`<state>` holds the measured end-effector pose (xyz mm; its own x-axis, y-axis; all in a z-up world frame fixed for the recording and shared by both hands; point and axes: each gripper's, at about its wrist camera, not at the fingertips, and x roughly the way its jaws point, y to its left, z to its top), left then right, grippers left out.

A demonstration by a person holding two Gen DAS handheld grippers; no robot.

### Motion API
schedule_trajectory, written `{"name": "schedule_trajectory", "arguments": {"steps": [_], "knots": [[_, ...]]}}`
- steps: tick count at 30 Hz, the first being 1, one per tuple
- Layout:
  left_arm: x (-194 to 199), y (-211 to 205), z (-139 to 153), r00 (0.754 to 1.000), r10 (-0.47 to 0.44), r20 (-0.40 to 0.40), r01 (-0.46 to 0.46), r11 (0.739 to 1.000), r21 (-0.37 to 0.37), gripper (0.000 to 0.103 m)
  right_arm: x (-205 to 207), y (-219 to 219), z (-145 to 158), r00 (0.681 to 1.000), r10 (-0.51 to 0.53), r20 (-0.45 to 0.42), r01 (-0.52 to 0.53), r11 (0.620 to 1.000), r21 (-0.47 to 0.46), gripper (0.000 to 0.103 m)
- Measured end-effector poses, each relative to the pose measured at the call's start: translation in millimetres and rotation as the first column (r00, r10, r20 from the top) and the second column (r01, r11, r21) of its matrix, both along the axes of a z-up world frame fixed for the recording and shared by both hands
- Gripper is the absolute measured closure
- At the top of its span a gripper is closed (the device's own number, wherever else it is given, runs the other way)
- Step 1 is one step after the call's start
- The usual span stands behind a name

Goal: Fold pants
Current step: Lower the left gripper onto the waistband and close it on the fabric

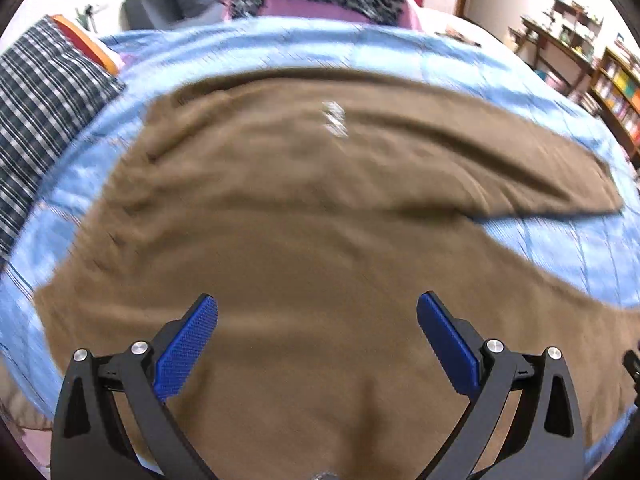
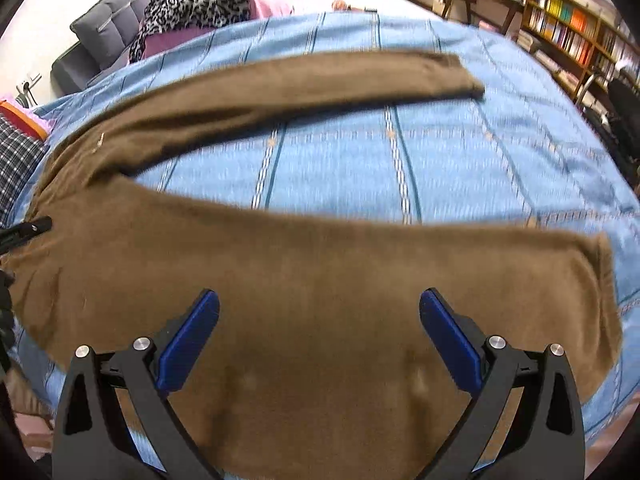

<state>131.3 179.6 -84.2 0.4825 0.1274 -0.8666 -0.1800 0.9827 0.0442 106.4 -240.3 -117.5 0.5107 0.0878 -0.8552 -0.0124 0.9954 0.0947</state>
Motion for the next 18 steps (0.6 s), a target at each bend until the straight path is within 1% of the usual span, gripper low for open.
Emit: {"name": "schedule_trajectory", "arguments": {"steps": [3, 5, 9, 13, 18], "knots": [[22.7, 27.5, 9.1, 0.998, 0.048, 0.033, -0.049, 0.998, 0.036, 0.005, 15.0, -0.7, 1.6, 1.0, -0.006, 0.001, 0.006, 1.0, 0.019, 0.002], [39.8, 53.0, 13.8, 0.994, 0.093, 0.053, -0.096, 0.994, 0.052, 0.005, 23.6, 0.4, 1.0, 1.0, -0.011, 0.0, 0.011, 1.0, 0.023, 0.002], [72.4, 94.9, 18.4, 0.982, 0.163, 0.093, -0.168, 0.985, 0.048, 0.005, 40.5, 6.9, -4.8, 1.0, -0.01, -0.018, 0.01, 1.0, 0.029, 0.002], [102.6, 128.1, 20.0, 0.969, 0.208, 0.13, -0.217, 0.974, 0.059, 0.005, 52.6, 10.9, -12.0, 0.999, -0.007, -0.032, 0.008, 1.0, 0.026, 0.002], [140.4, 168.3, 14.8, 0.952, 0.265, 0.153, -0.273, 0.961, 0.037, 0.005, 67.2, 13.8, -15.4, 0.999, -0.01, -0.034, 0.011, 1.0, 0.028, 0.002]]}}
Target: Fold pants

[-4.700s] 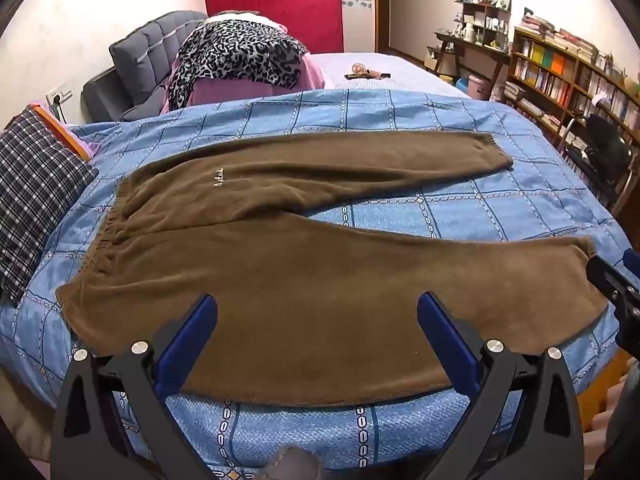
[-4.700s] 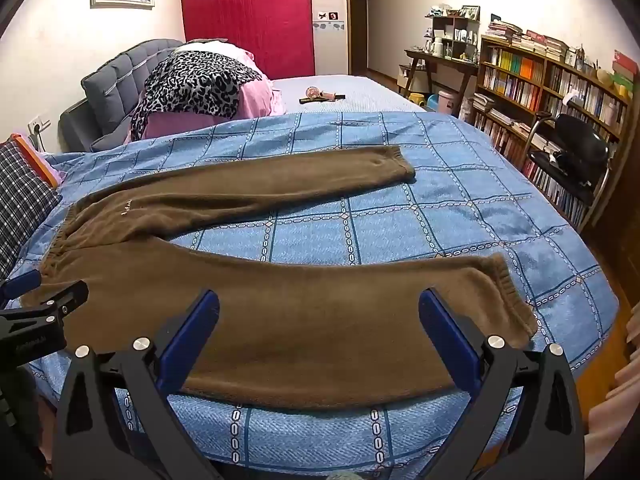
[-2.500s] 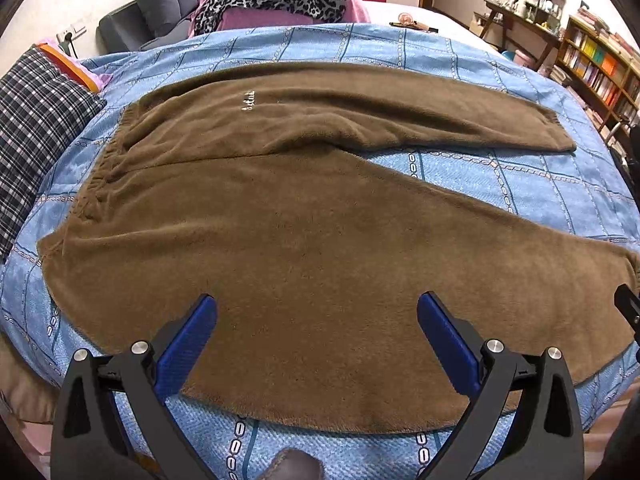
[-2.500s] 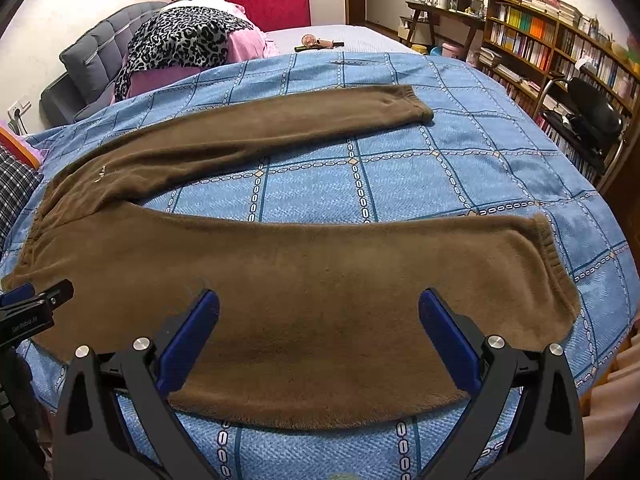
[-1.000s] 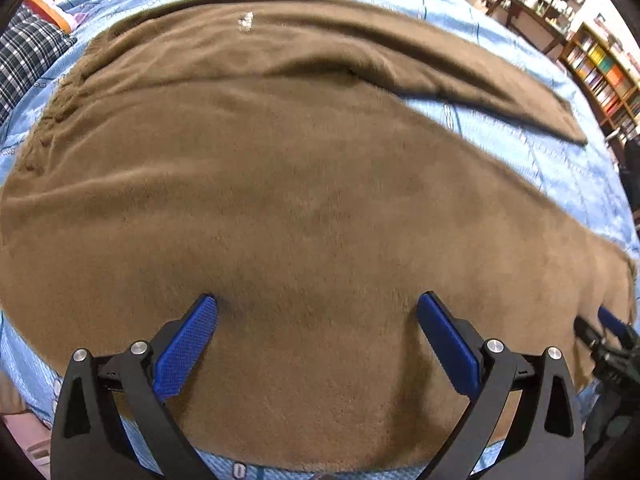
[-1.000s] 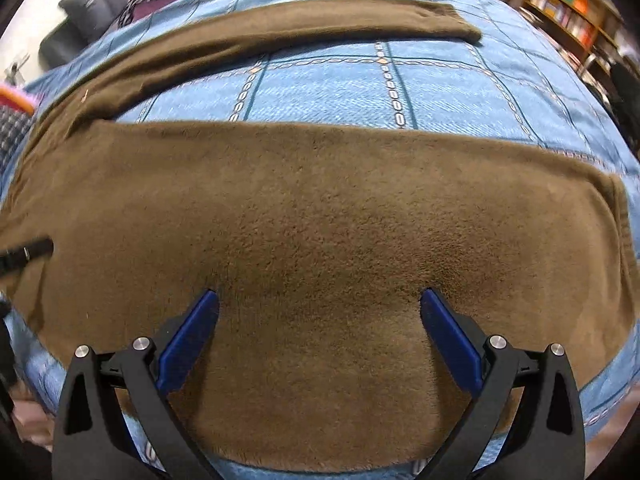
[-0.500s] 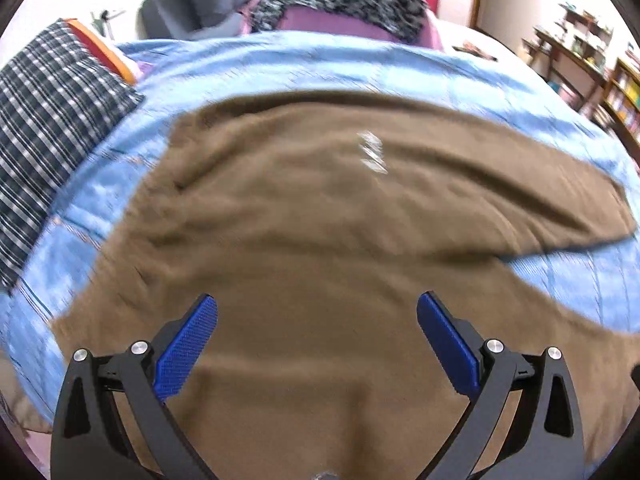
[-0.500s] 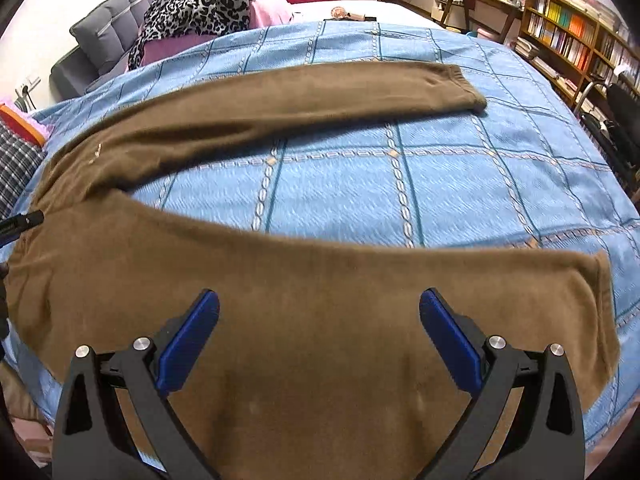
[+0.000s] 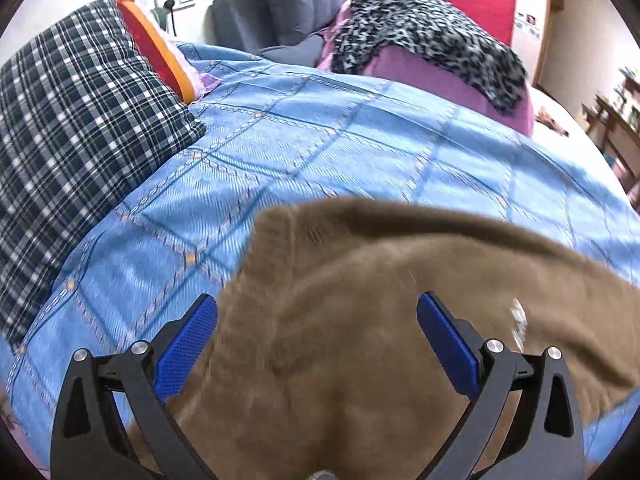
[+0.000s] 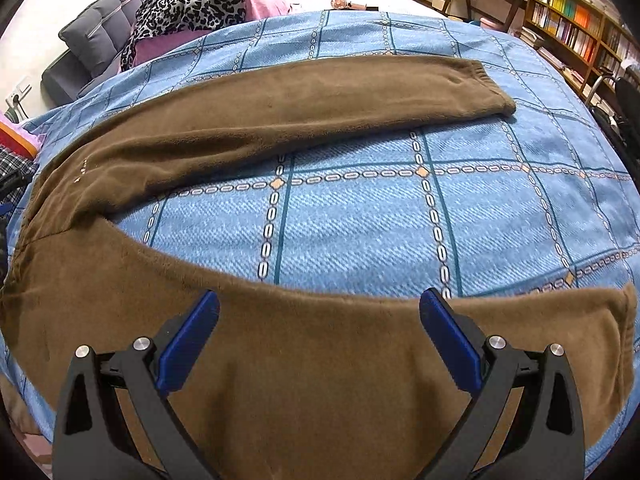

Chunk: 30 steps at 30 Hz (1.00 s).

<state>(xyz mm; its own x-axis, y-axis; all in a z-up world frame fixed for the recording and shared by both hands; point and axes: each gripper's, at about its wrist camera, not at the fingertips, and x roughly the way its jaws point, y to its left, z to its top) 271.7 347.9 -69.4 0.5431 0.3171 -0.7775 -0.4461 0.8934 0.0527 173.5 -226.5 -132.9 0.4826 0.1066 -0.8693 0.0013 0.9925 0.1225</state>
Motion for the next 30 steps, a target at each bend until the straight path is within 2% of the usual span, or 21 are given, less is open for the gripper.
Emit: {"name": "schedule_trajectory", "arguments": {"steps": [9, 16, 17, 19, 22, 26, 30], "knots": [[55.5, 52.4, -24.5, 0.994, 0.105, -0.03, -0.103, 0.992, 0.076, 0.005, 17.1, 6.2, -11.0, 1.0, 0.008, -0.024, -0.008, 1.0, 0.001, 0.002], [76.1, 68.6, -51.1, 0.99, 0.103, -0.091, -0.105, 0.994, -0.008, 0.006, 27.2, 4.1, -16.9, 0.999, -0.001, -0.033, 0.001, 1.0, -0.006, 0.002], [76.9, 68.2, -53.8, 0.991, 0.09, -0.095, -0.093, 0.995, -0.023, 0.011, 29.2, 2.4, -17.8, 0.999, -0.007, -0.037, 0.007, 1.0, 0.0, 0.002], [77.5, 66.4, -55.9, 0.995, 0.047, -0.084, -0.054, 0.996, -0.075, 0.035, 35.3, -4.7, -20.0, 0.999, -0.024, -0.041, 0.025, 1.0, 0.015, 0.002], [73.1, 61.1, -50.2, 0.998, 0.014, -0.057, -0.021, 0.992, -0.124, 0.06, 46.2, -18.5, -18.6, 0.998, -0.055, -0.023, 0.055, 0.998, 0.013, 0.002], [64.6, 56.5, -40.4, 1.0, 0.004, -0.022, -0.007, 0.988, -0.153, 0.065, 72.4, -54.4, -8.6, 0.992, -0.125, 0.019, 0.125, 0.992, 0.011, 0.002], [49.4, 50.1, -17.4, 0.999, -0.029, 0.039, 0.035, 0.987, -0.157, 0.066, 104.9, -90.6, 7.1, 0.98, -0.175, 0.096, 0.18, 0.983, -0.039, 0.002]]}}
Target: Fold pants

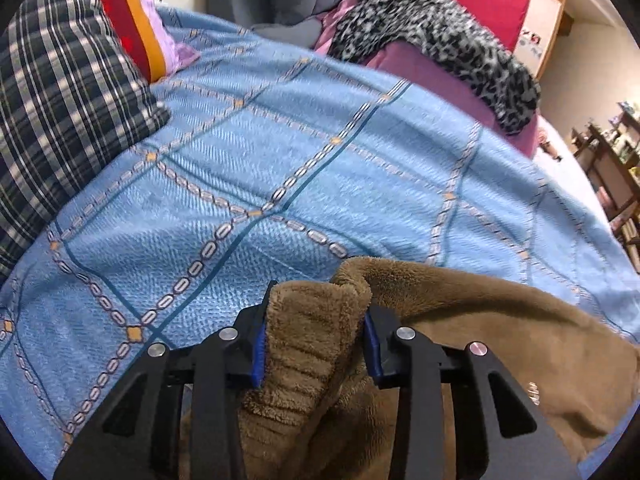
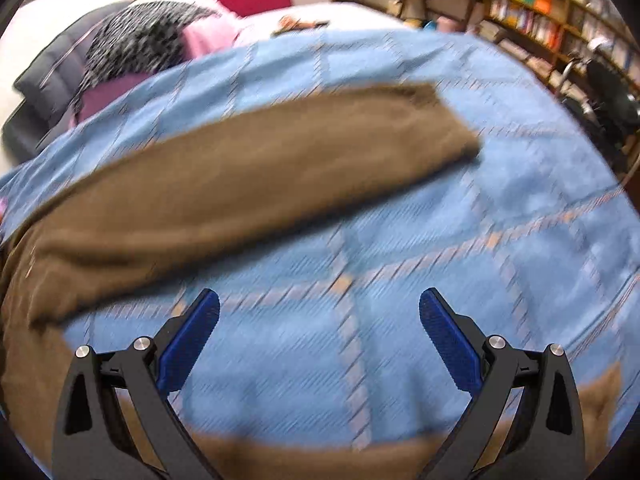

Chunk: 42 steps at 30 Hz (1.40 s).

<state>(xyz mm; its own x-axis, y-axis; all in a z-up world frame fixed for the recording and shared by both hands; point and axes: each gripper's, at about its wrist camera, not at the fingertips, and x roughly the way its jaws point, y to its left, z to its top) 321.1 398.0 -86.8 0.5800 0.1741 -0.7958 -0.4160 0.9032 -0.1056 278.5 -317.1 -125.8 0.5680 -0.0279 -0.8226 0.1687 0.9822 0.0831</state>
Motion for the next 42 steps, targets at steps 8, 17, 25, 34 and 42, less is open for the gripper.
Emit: {"name": "schedule_trajectory", "arguments": {"steps": [8, 17, 25, 34, 42], "knots": [[-25.1, 3.0, 44.0, 0.997, -0.011, 0.074, 0.012, 1.0, -0.019, 0.067, 106.9, -69.2, 5.5, 0.998, -0.027, 0.053, 0.03, 0.999, -0.042, 0.013], [-41.1, -8.5, 55.8, 0.998, -0.025, 0.064, 0.025, 1.0, 0.009, 0.067, 201.6, -144.5, -13.1, 0.984, -0.177, -0.004, 0.177, 0.982, 0.063, 0.022], [-41.8, -9.4, 54.2, 0.999, -0.006, 0.041, 0.005, 1.0, 0.004, 0.067, 231.0, -170.6, -49.9, 0.976, -0.199, -0.091, 0.213, 0.959, 0.187, 0.054], [-55.0, -13.4, 70.5, 0.998, -0.016, 0.061, 0.013, 0.999, 0.041, 0.067, 196.4, -163.6, -7.1, 0.987, -0.159, 0.028, 0.157, 0.986, 0.052, 0.08], [-90.1, -4.4, 90.5, 0.992, 0.006, 0.122, -0.006, 1.0, -0.002, 0.067, 136.4, -169.3, 42.9, 0.979, -0.166, 0.12, 0.158, 0.985, 0.07, 0.08]]}}
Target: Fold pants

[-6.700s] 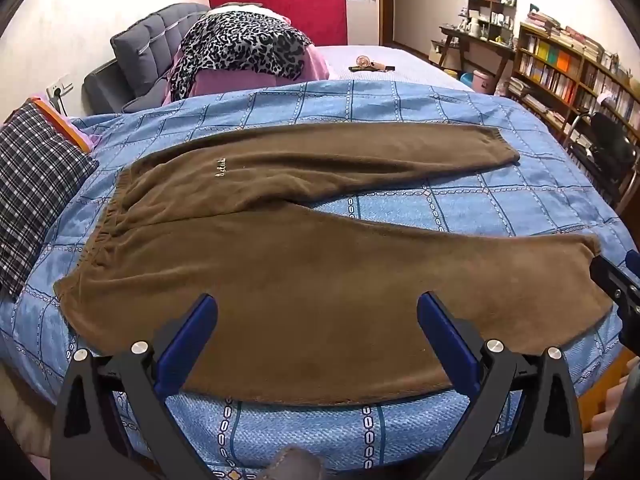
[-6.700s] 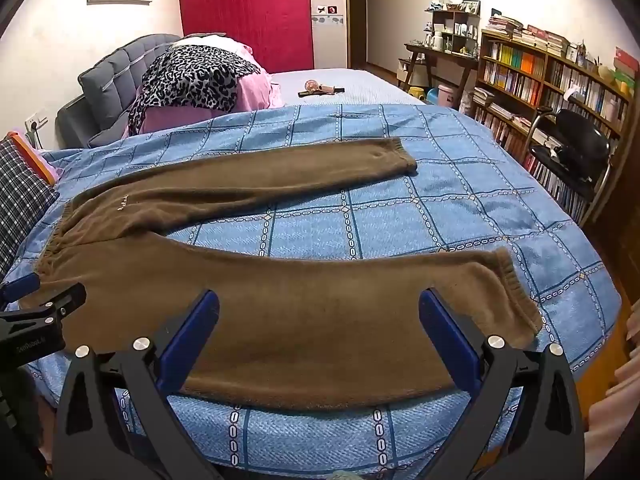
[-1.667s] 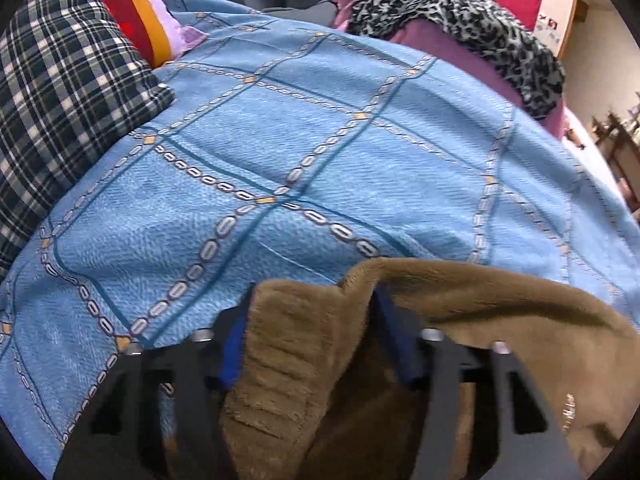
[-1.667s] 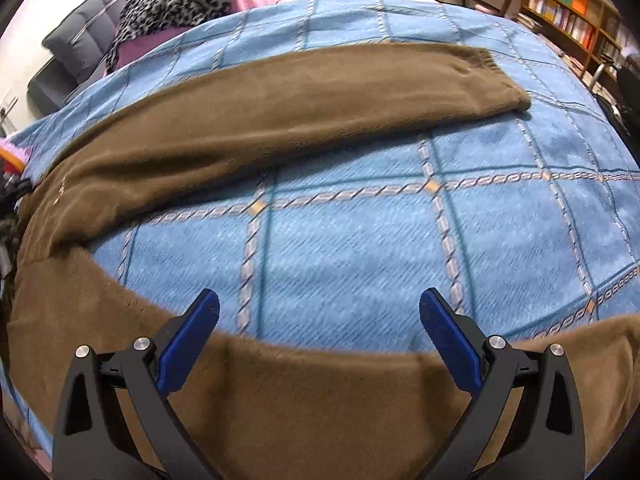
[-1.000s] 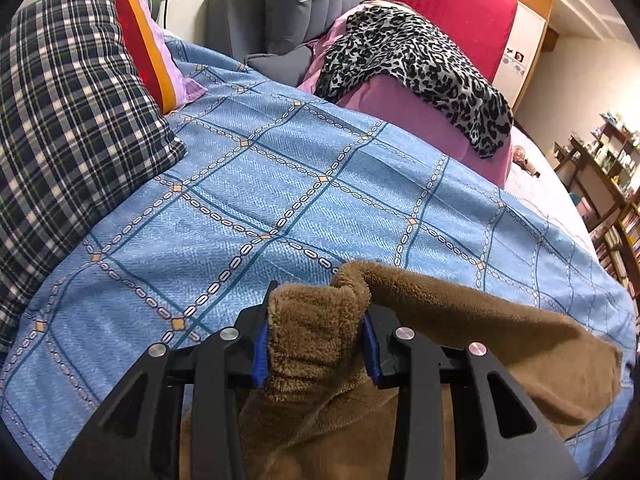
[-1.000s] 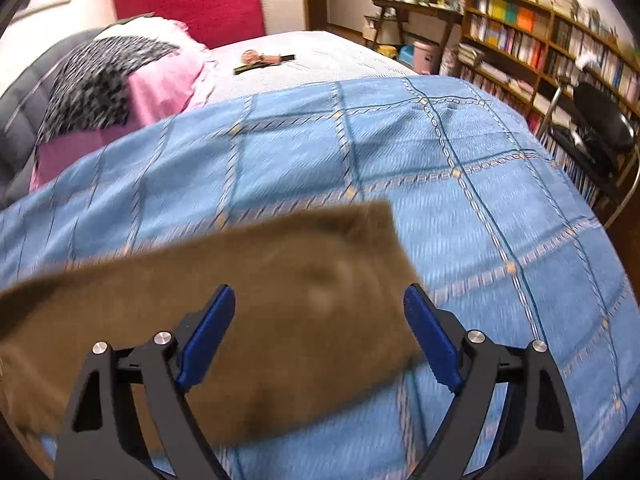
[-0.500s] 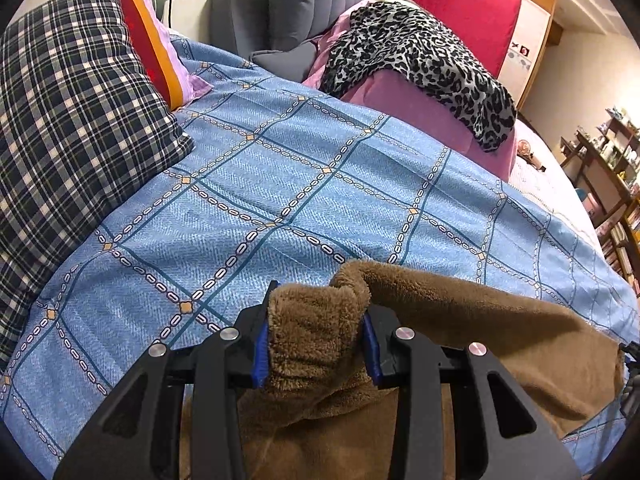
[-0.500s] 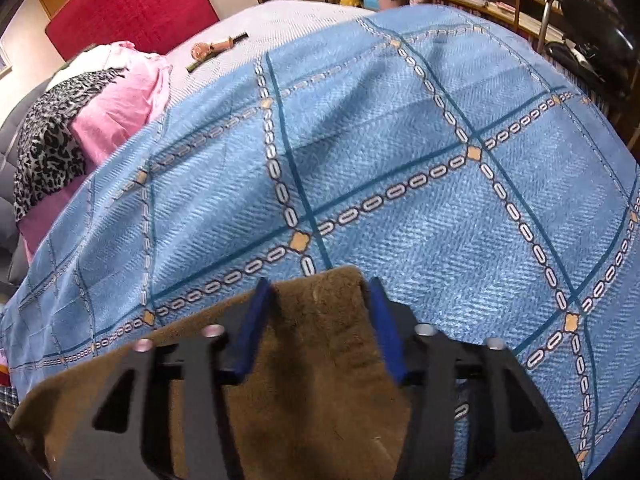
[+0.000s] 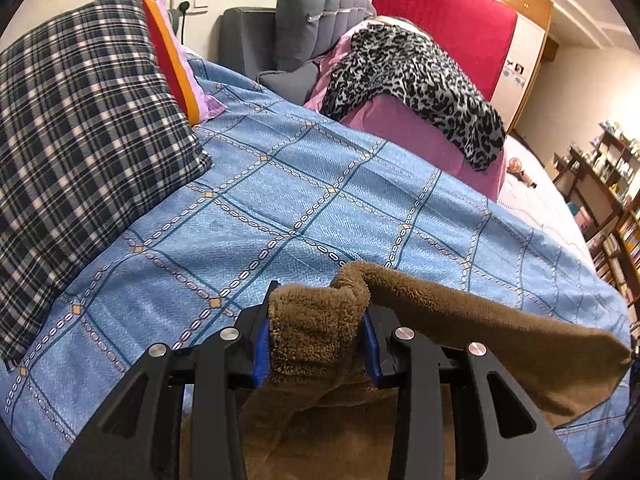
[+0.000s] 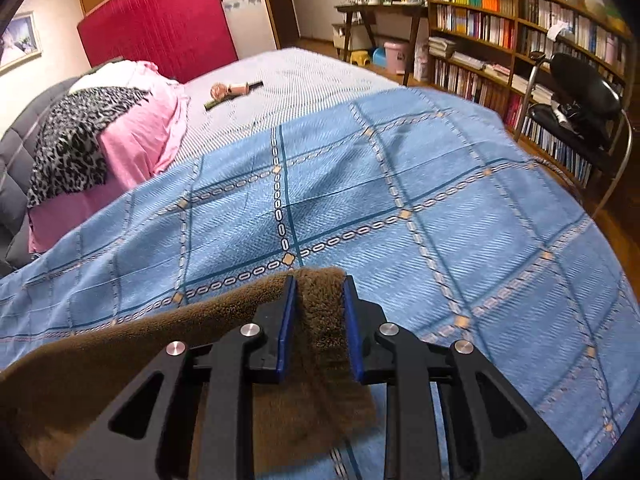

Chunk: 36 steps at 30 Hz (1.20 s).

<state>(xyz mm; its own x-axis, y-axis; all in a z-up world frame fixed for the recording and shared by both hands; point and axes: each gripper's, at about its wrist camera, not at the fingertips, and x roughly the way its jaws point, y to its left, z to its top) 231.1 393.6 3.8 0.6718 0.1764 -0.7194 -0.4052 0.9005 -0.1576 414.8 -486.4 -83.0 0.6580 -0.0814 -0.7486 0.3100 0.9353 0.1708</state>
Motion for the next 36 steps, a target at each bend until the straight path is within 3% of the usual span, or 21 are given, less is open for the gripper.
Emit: {"name": "schedule_trajectory", "arguments": {"steps": [9, 21, 24, 26, 32, 34, 36], "knots": [[-81.1, 10.0, 12.3, 0.998, 0.014, 0.068, -0.008, 0.996, -0.089, 0.067, -117.6, -16.0, 25.7, 0.997, -0.015, 0.075, 0.011, 0.998, 0.055, 0.08], [-211.4, -1.2, 6.9, 0.994, 0.03, 0.105, -0.014, 0.988, -0.155, 0.067, -293.7, -14.6, 10.3, 0.992, -0.059, 0.11, 0.048, 0.994, 0.099, 0.08], [-229.0, -0.5, 2.5, 0.994, 0.042, 0.1, -0.025, 0.986, -0.164, 0.067, -327.0, -14.6, 5.9, 0.991, -0.071, 0.116, 0.058, 0.992, 0.111, 0.08], [-239.5, 1.4, -1.3, 0.994, 0.054, 0.096, -0.036, 0.984, -0.174, 0.067, -348.4, -17.3, 3.1, 0.989, -0.094, 0.119, 0.082, 0.991, 0.102, 0.089], [-253.4, 3.2, -14.0, 0.994, 0.072, 0.085, -0.054, 0.978, -0.199, 0.067, -386.1, -22.8, -13.9, 0.988, -0.13, 0.081, 0.119, 0.983, 0.137, 0.088], [-251.2, 3.9, -19.5, 0.994, 0.082, 0.072, -0.066, 0.977, -0.203, 0.067, -391.0, -21.3, -20.2, 0.989, -0.128, 0.076, 0.11, 0.973, 0.204, 0.085], [-249.0, 6.7, -24.3, 0.993, 0.095, 0.065, -0.079, 0.972, -0.22, 0.067, -391.9, -19.2, -24.9, 0.989, -0.132, 0.073, 0.104, 0.947, 0.302, 0.062]]}}
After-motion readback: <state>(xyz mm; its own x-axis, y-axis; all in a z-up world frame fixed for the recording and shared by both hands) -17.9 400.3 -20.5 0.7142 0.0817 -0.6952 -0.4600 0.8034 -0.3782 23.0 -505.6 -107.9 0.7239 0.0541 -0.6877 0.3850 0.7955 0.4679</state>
